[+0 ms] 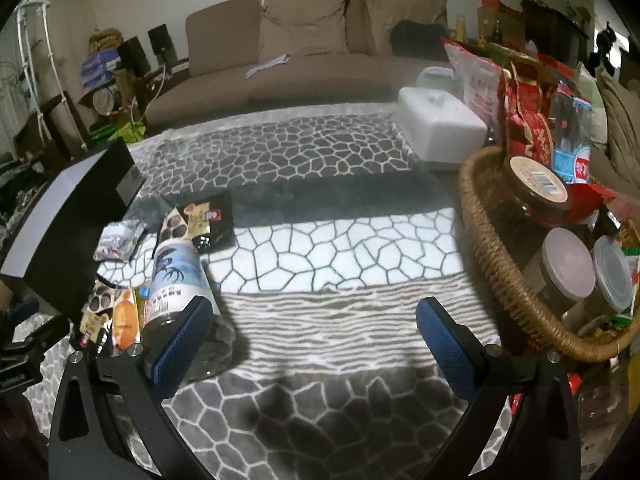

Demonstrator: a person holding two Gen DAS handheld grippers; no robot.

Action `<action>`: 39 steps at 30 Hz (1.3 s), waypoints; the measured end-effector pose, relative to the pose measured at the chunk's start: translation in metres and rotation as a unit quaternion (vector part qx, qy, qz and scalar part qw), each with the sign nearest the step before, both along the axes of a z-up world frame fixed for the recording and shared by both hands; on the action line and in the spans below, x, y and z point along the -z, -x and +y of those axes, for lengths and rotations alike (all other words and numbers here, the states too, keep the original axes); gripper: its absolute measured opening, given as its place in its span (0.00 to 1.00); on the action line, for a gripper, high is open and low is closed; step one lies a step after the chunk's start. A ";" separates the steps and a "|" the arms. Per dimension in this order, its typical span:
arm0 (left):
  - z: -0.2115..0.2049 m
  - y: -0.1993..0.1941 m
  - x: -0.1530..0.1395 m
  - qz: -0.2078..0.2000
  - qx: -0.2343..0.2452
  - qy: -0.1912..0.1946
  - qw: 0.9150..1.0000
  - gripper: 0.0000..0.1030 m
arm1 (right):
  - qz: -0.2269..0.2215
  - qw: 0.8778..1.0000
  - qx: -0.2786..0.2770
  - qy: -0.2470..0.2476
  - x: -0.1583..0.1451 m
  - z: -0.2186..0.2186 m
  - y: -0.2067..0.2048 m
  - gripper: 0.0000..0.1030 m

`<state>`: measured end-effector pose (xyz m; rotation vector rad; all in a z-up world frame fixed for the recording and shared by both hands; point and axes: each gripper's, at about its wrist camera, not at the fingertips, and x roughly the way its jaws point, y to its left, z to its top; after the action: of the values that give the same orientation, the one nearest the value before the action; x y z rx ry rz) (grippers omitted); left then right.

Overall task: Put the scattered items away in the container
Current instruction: 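Move the right tool down onto the milk-tea jar and close around it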

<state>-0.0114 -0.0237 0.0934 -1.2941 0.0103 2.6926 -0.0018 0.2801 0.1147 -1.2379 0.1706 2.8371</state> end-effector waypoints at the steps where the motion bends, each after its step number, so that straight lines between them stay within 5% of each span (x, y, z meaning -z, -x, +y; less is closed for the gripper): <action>1: -0.001 0.000 0.001 -0.002 0.000 -0.001 1.000 1.00 | 0.001 1.000 0.000 -0.002 0.000 -0.001 0.000 1.00; 11: -0.023 -0.012 0.012 -0.009 -0.018 -0.035 0.999 1.00 | -0.006 1.000 -0.009 0.011 0.006 -0.007 0.003 1.00; 16: -0.036 -0.018 0.016 -0.007 -0.007 -0.047 0.999 1.00 | -0.007 0.997 -0.056 0.051 0.009 -0.016 0.009 1.00; 24: -0.054 -0.019 0.042 -0.037 -0.010 -0.040 0.998 1.00 | -0.051 0.985 -0.127 0.104 0.032 -0.043 0.034 1.00; 34: -0.053 -0.013 0.055 -0.059 -0.006 -0.049 0.997 1.00 | -0.119 0.977 -0.156 0.080 0.075 -0.080 0.055 1.00; 39: -0.056 -0.008 0.063 -0.072 -0.024 -0.051 0.996 1.00 | -0.111 0.978 -0.165 0.056 0.075 -0.085 0.050 0.83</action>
<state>-0.0039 -0.0800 0.0303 -1.4703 -0.1734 2.5944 -0.0520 0.1949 0.0394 -1.7441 0.1278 2.9581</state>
